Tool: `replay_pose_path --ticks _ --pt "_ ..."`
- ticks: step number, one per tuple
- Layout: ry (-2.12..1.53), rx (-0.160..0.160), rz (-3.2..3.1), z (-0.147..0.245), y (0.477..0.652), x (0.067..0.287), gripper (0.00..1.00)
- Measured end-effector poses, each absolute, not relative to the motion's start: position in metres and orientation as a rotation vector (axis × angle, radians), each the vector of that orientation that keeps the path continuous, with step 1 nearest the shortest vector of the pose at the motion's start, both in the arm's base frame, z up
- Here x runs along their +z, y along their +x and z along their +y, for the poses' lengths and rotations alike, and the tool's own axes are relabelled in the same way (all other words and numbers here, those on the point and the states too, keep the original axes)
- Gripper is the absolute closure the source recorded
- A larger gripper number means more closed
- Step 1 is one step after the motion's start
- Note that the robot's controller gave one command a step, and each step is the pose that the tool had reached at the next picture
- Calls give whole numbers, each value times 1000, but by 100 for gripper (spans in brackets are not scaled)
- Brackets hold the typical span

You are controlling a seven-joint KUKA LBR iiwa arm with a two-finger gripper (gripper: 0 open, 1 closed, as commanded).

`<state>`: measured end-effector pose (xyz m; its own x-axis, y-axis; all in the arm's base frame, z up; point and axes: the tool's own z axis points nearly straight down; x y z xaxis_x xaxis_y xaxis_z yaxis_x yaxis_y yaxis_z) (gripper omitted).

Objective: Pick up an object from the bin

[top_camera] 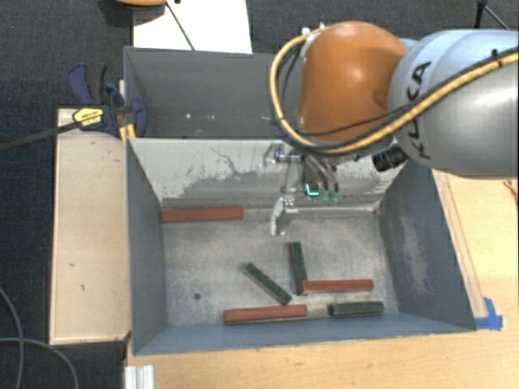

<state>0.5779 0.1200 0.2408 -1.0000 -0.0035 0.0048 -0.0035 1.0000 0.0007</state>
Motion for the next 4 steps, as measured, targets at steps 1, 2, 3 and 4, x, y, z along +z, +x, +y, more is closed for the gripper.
replay_pose_path --ticks 1,2,3,4 --pt "2 -2 -3145 119 579 245 0" --pt "22 -3 -3148 95 563 184 0" --pt "290 -1 -3131 69 542 136 0" --pt "101 -4 -3153 73 543 75 100"
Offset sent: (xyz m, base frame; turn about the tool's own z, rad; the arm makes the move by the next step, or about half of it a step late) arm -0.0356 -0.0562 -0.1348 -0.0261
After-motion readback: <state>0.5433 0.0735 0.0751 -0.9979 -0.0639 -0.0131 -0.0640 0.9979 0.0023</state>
